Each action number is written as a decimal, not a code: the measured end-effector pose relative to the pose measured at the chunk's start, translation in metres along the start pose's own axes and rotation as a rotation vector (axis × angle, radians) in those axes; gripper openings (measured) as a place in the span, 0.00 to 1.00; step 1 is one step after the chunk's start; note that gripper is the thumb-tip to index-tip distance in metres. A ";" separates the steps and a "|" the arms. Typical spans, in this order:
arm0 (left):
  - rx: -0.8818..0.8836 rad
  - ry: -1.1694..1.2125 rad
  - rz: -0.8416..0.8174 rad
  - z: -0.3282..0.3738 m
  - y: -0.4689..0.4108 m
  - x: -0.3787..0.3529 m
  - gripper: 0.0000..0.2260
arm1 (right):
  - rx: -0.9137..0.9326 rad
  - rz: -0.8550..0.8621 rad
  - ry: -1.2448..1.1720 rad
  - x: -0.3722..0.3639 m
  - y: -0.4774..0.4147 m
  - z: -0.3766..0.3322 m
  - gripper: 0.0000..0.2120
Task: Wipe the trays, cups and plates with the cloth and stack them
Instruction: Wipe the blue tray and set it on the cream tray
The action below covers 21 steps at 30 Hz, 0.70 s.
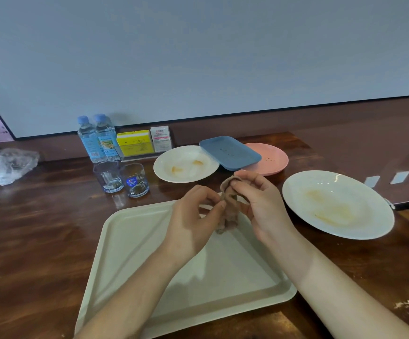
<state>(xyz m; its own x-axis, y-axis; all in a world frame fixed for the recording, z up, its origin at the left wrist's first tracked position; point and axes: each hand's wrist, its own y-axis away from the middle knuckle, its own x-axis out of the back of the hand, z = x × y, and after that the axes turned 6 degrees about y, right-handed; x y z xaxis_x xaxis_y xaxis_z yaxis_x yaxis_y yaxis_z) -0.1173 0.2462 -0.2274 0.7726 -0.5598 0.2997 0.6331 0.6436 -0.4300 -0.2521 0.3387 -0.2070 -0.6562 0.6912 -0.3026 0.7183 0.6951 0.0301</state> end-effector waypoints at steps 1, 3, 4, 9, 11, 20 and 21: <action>0.016 0.010 0.006 -0.001 -0.001 -0.001 0.08 | -0.003 0.006 0.004 0.000 0.000 0.001 0.10; 0.041 0.033 0.017 -0.003 -0.003 0.001 0.09 | -0.010 0.009 0.003 0.001 -0.002 0.001 0.11; 0.051 0.056 0.015 -0.002 -0.003 0.003 0.09 | -0.005 0.000 0.001 0.001 -0.001 0.001 0.12; 0.086 0.247 -0.019 0.004 -0.003 0.006 0.08 | 0.054 -0.080 0.042 -0.006 0.009 0.002 0.16; 0.111 0.246 -0.044 0.006 -0.003 0.007 0.09 | 0.066 -0.064 0.070 -0.007 0.010 0.001 0.17; 0.108 0.032 -0.037 0.006 -0.022 0.022 0.04 | 0.119 -0.160 0.131 -0.002 0.006 -0.003 0.14; 0.120 0.091 -0.063 0.012 -0.025 0.025 0.04 | 0.167 -0.129 0.218 0.001 0.002 -0.004 0.14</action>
<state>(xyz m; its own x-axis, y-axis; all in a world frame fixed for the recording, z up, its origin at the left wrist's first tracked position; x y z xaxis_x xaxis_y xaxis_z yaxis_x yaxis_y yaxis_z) -0.1135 0.2223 -0.1984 0.7273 -0.6422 0.2423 0.6854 0.6605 -0.3065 -0.2519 0.3415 -0.2036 -0.7657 0.6381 -0.0814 0.6420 0.7503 -0.1574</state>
